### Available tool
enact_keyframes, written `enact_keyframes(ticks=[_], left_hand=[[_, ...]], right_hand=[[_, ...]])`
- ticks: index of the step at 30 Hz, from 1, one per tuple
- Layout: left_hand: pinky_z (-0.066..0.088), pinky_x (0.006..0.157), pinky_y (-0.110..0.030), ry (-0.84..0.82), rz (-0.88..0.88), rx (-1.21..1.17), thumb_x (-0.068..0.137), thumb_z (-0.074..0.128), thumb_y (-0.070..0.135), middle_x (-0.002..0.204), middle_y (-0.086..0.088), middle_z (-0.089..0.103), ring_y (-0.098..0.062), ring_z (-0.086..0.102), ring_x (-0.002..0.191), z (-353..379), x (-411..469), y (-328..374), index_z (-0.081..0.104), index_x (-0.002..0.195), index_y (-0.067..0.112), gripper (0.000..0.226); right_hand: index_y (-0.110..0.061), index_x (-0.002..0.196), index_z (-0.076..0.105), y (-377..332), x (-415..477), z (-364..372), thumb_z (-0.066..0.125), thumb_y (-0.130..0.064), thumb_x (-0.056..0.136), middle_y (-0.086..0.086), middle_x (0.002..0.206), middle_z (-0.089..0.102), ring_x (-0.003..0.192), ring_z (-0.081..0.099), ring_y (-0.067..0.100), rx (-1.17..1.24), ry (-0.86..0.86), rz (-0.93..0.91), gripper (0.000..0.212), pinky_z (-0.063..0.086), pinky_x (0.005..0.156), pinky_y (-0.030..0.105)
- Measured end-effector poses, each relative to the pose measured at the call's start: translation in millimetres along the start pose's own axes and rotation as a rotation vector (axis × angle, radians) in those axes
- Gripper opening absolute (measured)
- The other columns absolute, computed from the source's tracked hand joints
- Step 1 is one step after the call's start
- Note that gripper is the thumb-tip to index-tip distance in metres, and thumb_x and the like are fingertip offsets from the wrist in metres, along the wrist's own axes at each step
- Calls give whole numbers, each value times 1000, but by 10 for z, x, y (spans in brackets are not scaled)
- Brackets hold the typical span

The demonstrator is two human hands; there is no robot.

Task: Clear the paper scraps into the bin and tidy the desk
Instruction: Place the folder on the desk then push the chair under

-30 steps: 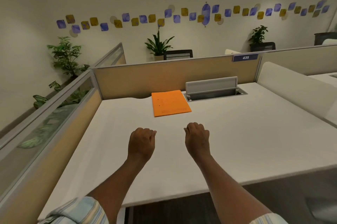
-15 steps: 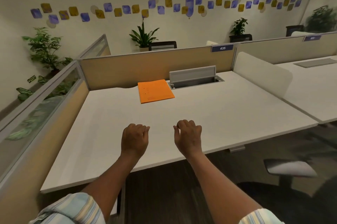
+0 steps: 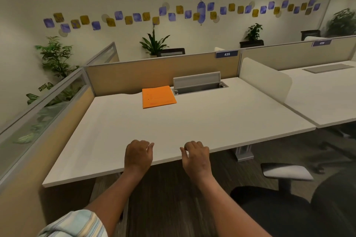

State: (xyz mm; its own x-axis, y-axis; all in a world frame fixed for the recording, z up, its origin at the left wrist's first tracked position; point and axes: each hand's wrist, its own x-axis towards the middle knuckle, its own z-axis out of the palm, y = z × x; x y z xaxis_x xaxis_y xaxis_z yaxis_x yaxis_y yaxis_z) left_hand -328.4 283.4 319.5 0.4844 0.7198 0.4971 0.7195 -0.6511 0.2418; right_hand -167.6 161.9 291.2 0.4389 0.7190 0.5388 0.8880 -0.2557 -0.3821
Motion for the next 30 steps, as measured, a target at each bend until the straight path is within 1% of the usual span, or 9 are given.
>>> enact_keyframes(ticks=[4,6,8,10,17,20,23,26,30], left_hand=[[44,52,-31,-16,-9,-49,88,62,27,53,-5,62,-20,55,53,-39,-388,450,66,61,8,33],[38,47,-24,-7,-20,-88,89,61,27,49,0,56,-14,49,48,-42,-647,702,61,56,11,36],[25,46,-16,13,-50,-144,89,60,24,46,6,47,-8,41,44,-66,-899,995,54,53,17,37],[20,46,-14,24,-78,-201,90,59,23,43,6,44,-6,37,41,-75,-1150,1299,49,50,21,41],[35,49,-26,-81,-122,-344,94,52,27,44,4,46,-11,46,43,53,-1866,2125,48,50,19,44],[27,45,-23,-90,-258,-428,93,51,28,44,6,45,-9,43,42,160,-2128,2432,48,48,16,47],[26,46,-28,-127,-427,-469,93,53,30,45,3,48,-13,43,44,299,-2342,2662,48,48,13,48],[25,46,-29,-178,-376,-475,92,54,29,43,4,44,-15,42,43,391,-2472,2793,44,47,13,49],[31,52,-30,-210,-188,-455,90,57,26,47,3,48,-21,46,48,446,-2577,2854,44,49,15,44]], right_hand=[[-18,87,60,206,-334,-427,52,-28,93,-3,80,61,74,52,15,61,6,-12,15,44,68,34],[-19,87,59,327,-541,-636,50,-29,94,-3,81,61,75,53,15,69,1,-13,16,43,68,34],[-18,86,60,456,-738,-828,52,-28,93,-2,81,62,74,54,15,71,29,-16,15,43,66,35],[-17,86,61,589,-952,-999,53,-28,92,-2,79,62,72,55,16,58,46,-3,15,44,64,35],[-18,87,60,1117,-1619,-1450,49,-29,93,-2,81,61,74,54,15,42,24,58,17,46,68,36],[-19,85,58,1320,-1886,-1600,50,-30,92,-2,80,60,74,54,16,9,11,119,15,45,68,37],[-18,84,57,1472,-2118,-1725,51,-32,91,-1,80,59,75,54,18,-44,-14,178,16,44,67,37],[-18,81,55,1610,-2292,-1814,54,-33,90,-1,77,57,73,52,18,-92,-8,226,18,42,66,36],[-18,82,55,1746,-2477,-1882,51,-35,91,-2,78,57,74,51,18,-151,-36,267,20,43,67,38]])
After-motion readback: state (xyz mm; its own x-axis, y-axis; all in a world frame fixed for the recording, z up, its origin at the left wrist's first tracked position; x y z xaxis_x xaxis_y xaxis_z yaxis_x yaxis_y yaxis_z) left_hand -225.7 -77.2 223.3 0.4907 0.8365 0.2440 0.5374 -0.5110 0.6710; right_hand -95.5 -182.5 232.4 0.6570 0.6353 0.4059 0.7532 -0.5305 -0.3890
